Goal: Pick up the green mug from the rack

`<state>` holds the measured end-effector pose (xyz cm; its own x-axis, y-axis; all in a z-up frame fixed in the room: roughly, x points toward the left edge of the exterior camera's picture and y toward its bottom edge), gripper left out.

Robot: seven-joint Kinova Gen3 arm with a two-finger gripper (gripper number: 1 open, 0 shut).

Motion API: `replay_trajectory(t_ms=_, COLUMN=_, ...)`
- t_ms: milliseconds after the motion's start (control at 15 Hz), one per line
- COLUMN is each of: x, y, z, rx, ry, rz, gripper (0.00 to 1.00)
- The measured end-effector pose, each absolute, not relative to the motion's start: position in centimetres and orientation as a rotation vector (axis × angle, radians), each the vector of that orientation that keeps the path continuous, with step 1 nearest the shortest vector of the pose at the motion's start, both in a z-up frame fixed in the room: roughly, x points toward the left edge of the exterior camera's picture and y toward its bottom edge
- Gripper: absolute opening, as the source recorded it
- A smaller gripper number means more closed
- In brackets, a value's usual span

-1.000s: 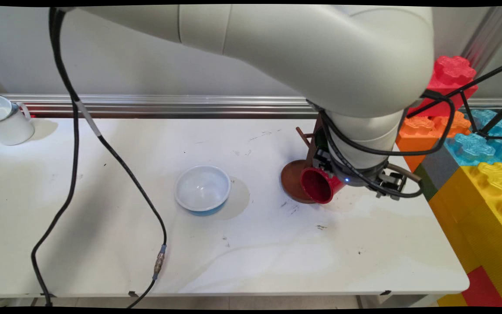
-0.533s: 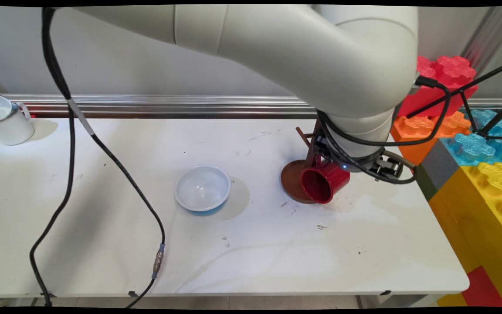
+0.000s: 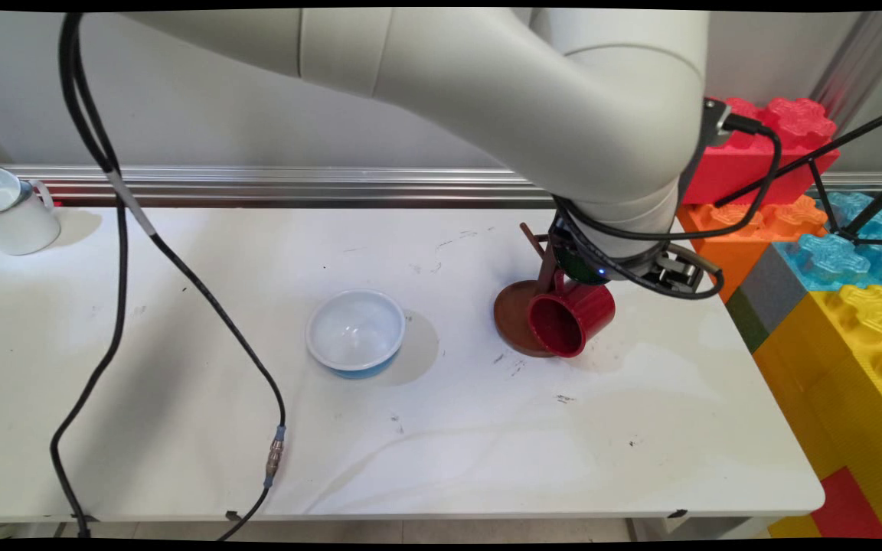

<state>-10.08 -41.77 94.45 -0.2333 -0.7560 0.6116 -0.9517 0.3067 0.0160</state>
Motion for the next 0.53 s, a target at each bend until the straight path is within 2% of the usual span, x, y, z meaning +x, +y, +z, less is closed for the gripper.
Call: replay_trajectory(t_ms=533, x=-9.36, y=-42.61, z=93.92, rx=1.498, ry=-2.013, rz=0.519, gripper=1.00)
